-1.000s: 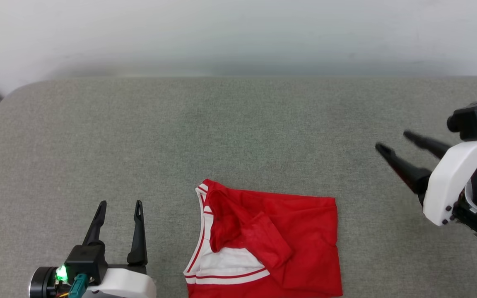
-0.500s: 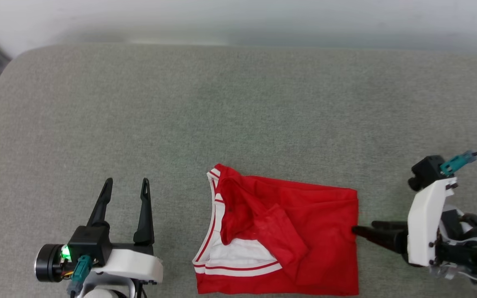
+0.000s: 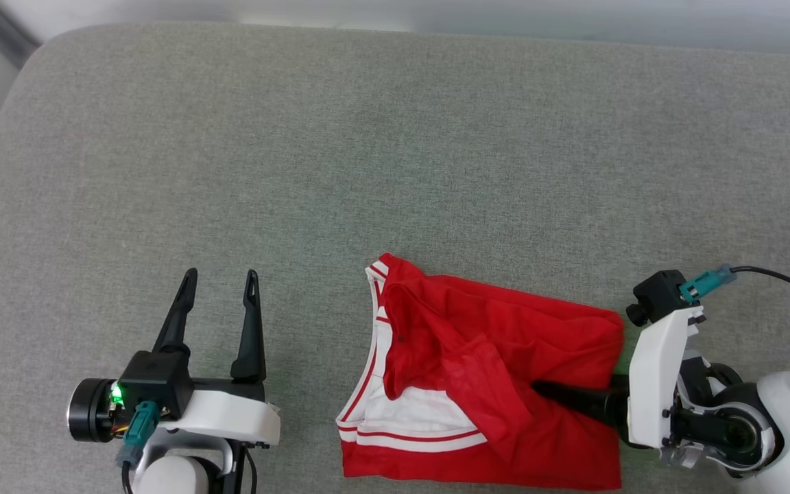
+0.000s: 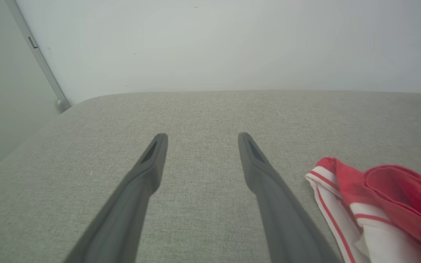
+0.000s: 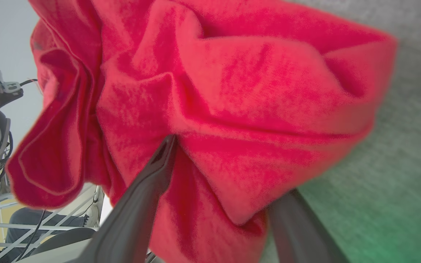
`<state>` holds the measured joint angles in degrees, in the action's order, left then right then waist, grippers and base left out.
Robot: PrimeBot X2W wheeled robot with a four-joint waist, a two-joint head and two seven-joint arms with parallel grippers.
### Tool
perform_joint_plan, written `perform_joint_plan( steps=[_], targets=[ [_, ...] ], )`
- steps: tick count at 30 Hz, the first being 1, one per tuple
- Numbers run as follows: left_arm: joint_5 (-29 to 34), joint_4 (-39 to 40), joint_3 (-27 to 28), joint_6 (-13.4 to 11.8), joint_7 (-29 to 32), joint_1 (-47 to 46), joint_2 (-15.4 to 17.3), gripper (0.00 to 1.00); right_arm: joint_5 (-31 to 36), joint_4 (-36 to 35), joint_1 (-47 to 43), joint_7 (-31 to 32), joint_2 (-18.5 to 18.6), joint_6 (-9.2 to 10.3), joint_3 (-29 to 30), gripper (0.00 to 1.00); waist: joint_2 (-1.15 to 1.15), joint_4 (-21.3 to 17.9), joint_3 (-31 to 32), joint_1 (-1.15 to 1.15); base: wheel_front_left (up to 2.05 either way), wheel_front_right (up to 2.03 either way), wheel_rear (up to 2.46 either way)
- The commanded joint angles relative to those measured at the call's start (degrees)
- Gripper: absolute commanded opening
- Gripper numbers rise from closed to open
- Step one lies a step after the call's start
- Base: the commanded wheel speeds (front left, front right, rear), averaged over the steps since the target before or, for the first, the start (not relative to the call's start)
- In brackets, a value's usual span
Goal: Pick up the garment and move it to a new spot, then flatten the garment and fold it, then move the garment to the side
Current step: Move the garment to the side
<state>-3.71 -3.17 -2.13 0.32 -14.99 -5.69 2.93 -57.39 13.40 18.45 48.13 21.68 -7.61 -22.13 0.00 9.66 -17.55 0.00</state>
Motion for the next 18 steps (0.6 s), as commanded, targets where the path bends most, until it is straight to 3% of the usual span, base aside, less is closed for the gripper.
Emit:
perform_joint_plan(
  steps=[1, 2, 10, 18],
  targets=[
    [-0.06, -0.04, -0.12, -0.14, -0.26, -0.58, -0.08, 1.0, 1.23, 2.86, -1.66, -0.07, -0.53, 0.26, -2.55, 0.5, 0.0, 0.14, -0.01, 0.0, 0.0, 0.0, 0.0],
    [-0.09, -0.11, -0.12, -0.16, -0.26, -0.53, -0.08, 1.0, 1.53, 2.98, -1.35, -1.09, -0.24, 0.26, -3.1, 0.0, 0.0, 0.19, 0.05, 0.0, 0.0, 0.0, 0.0],
    [0.02, -0.51, 0.27, -0.53, -0.26, 1.51, -0.07, 1.0, 0.03, -2.72, 3.44, -6.81, 2.75, 0.13, -7.67, 0.0, 0.0, -0.89, 3.31, 0.0, 0.0, 0.0, 0.0],
    [-0.29, 0.65, 2.01, -1.48, -0.21, 4.48, -0.06, 1.0, 0.64, -11.55, 9.73, -6.49, 9.9, 0.13, -12.54, 0.0, 0.0, -7.16, 6.2, 0.0, 0.0, 0.0, 0.0]
  ],
)
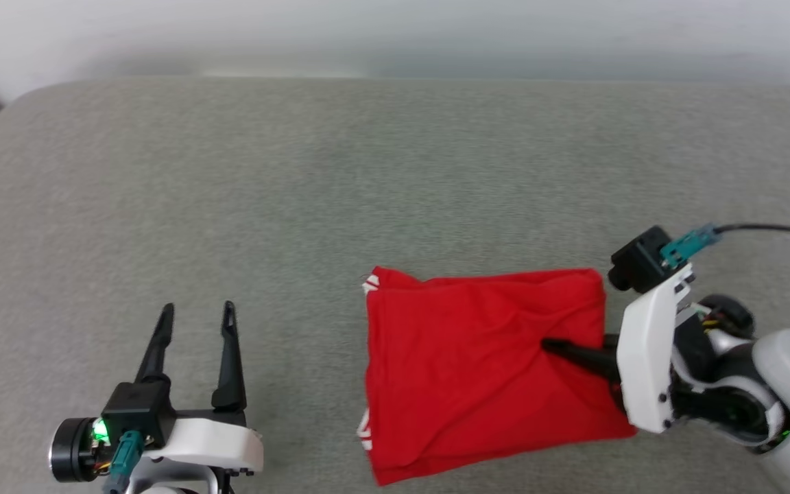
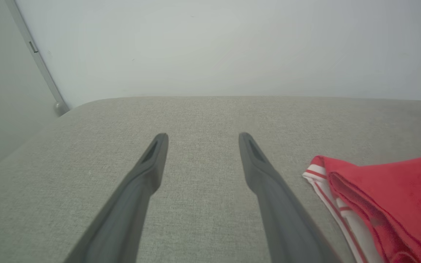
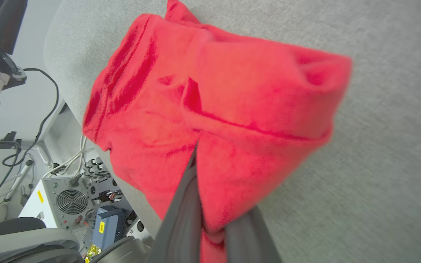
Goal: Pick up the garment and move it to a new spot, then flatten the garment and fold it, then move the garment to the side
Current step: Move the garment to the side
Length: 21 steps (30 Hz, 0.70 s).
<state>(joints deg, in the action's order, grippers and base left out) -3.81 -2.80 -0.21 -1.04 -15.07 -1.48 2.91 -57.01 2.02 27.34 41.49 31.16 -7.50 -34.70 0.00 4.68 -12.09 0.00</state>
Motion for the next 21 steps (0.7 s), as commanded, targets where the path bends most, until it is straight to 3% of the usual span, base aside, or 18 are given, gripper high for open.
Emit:
perform_joint_plan(
  steps=[1, 6, 13, 21],
  targets=[
    [-0.19, 0.66, 0.12, -0.63, -0.13, 0.71, -0.05, 1.0, 0.41, -1.05, 1.48, 0.27, 1.39, 0.02, -0.26, 0.0, 0.0, -3.25, 0.67, 0.0, 0.0, 0.0, 0.0],
    [-0.12, 2.53, 1.76, -1.56, -0.12, 1.72, 0.01, 1.0, 1.11, -3.78, 3.82, 0.82, 6.62, 0.02, 0.93, 0.0, 0.0, -8.41, -0.66, 0.0, 0.0, 0.0, 0.0],
    [0.7, 4.47, 4.66, -0.64, -0.12, 0.8, 0.19, 1.0, 5.12, -1.99, 6.15, 0.95, 13.46, 0.02, 3.75, 0.0, 0.0, -14.96, -4.99, 0.0, 0.0, 0.0, 0.0],
    [2.04, 6.25, 5.46, 0.74, -0.12, -2.07, 0.87, 1.0, 10.59, 4.38, 8.83, -1.61, 17.46, 0.03, 7.33, 0.0, 0.0, -17.61, -11.16, 0.0, 0.0, 0.0, 0.0]
  ],
)
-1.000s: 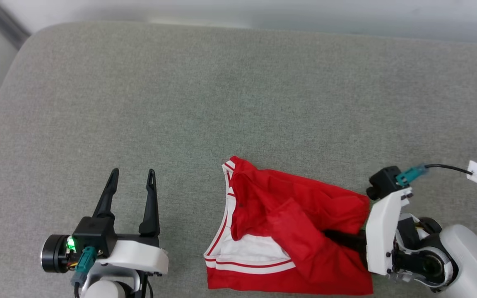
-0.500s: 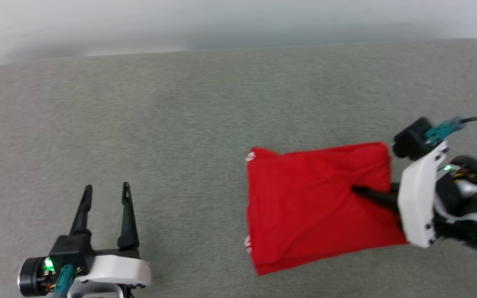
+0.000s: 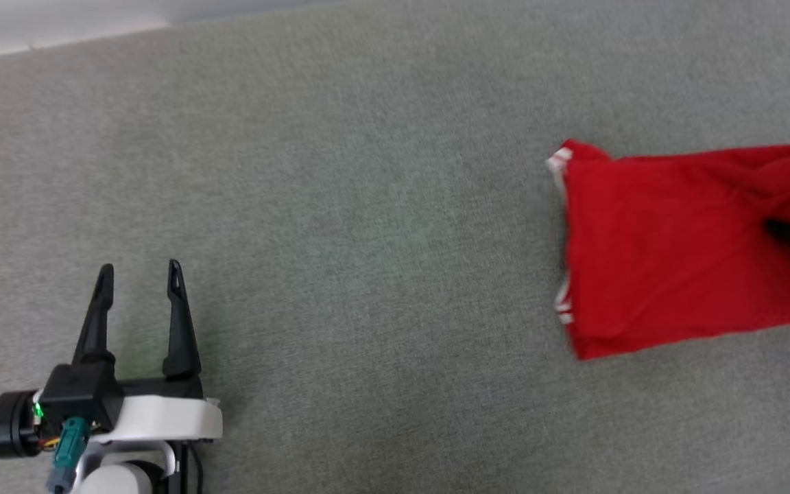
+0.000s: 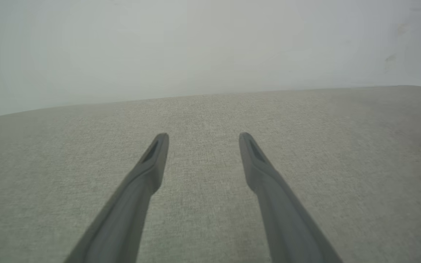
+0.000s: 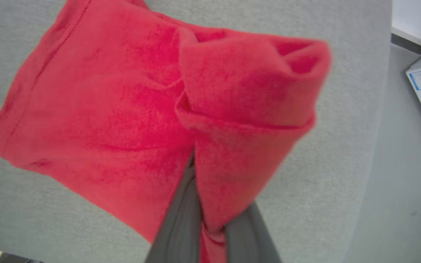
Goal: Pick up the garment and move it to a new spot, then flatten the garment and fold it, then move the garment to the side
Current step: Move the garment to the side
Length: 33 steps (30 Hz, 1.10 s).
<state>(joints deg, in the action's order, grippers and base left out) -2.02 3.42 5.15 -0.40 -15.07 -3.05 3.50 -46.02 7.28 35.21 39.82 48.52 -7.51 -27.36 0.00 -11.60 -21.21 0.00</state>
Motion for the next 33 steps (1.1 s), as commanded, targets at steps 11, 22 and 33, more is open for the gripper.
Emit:
perform_joint_plan(
  steps=[11, 22, 33],
  targets=[
    [1.29, 3.08, 0.42, 1.22, -0.12, -4.39, 1.65, 1.0, 8.55, 15.95, 7.54, -4.87, -0.36, 0.05, 8.78, 0.0, 0.0, -0.99, -11.71, 0.0, 0.0, 0.0, 0.0],
    [1.31, 2.51, 0.86, 1.17, 0.04, -5.61, 2.25, 1.0, 17.38, 26.95, 10.35, -8.04, -6.76, 0.04, 16.71, 1.0, 0.0, -0.27, -11.9, 0.0, 0.0, 0.0, 0.0],
    [0.3, 0.98, -0.57, -0.31, -0.09, -1.18, 0.38, 1.0, 30.43, 24.91, 10.02, -29.47, -8.66, 0.04, 23.5, 1.0, 0.0, 2.09, -0.67, 0.0, 0.0, 0.0, 0.0]
  ],
)
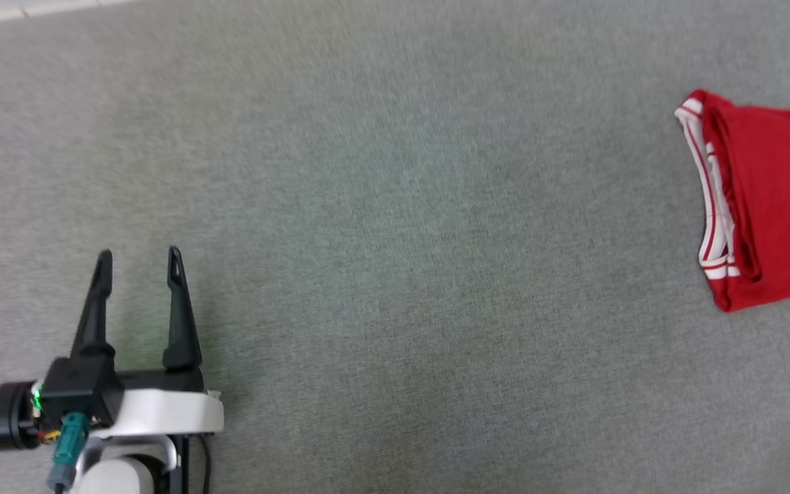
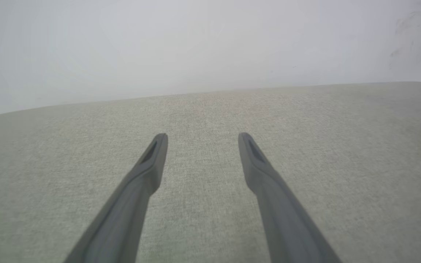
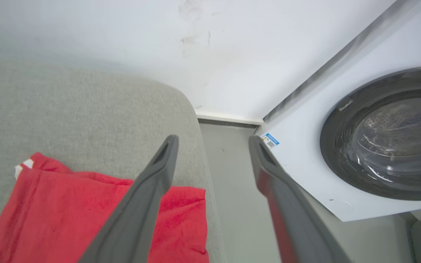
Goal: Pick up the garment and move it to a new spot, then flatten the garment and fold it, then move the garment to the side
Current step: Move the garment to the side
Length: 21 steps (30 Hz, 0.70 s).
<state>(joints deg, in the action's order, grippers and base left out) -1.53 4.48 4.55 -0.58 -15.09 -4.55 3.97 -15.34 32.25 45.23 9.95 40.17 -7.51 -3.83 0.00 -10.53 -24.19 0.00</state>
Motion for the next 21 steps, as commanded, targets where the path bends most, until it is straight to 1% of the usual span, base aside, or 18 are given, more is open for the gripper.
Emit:
perform_joint_plan(
  steps=[1, 7, 11, 15, 21],
  targets=[
    [-0.12, -0.14, -0.07, -0.37, -0.09, 0.91, -0.17, 1.0, 0.45, -0.51, -0.31, -1.91, -1.17, 0.04, 0.55, 1.0, 0.0, 1.31, 3.33, 0.0, 0.0, 0.0, 0.0],
    [-0.74, -0.45, -0.31, -1.3, -0.1, 4.33, -0.61, 1.0, 6.24, -6.61, -3.56, -14.97, -7.37, 0.04, 2.57, 1.0, 0.0, 3.19, 8.33, 0.0, 0.0, 0.0, 0.0],
    [-1.18, -0.87, -0.72, -1.73, -0.1, 5.86, -0.78, 1.0, 8.84, -11.2, -7.12, -22.36, -13.19, 0.04, 3.78, 1.0, 0.0, 5.04, 11.18, 0.0, 0.0, 0.0, 0.0],
    [-1.67, -1.45, -1.4, -1.87, -0.1, 6.73, -0.94, 1.0, 9.77, -16.62, -11.9, -24.66, -18.67, 0.04, 3.65, 1.0, 0.0, 6.88, 13.24, 0.0, 0.0, 0.0, 0.0],
    [-2.12, -2.54, -2.39, -2.16, -0.1, 7.33, -1.05, 1.0, 10.25, -24.28, -20.41, -25.08, -26.12, 0.04, 2.61, 1.0, 0.0, 8.99, 15.47, 0.0, 0.0, 0.0, 0.0]
  ],
)
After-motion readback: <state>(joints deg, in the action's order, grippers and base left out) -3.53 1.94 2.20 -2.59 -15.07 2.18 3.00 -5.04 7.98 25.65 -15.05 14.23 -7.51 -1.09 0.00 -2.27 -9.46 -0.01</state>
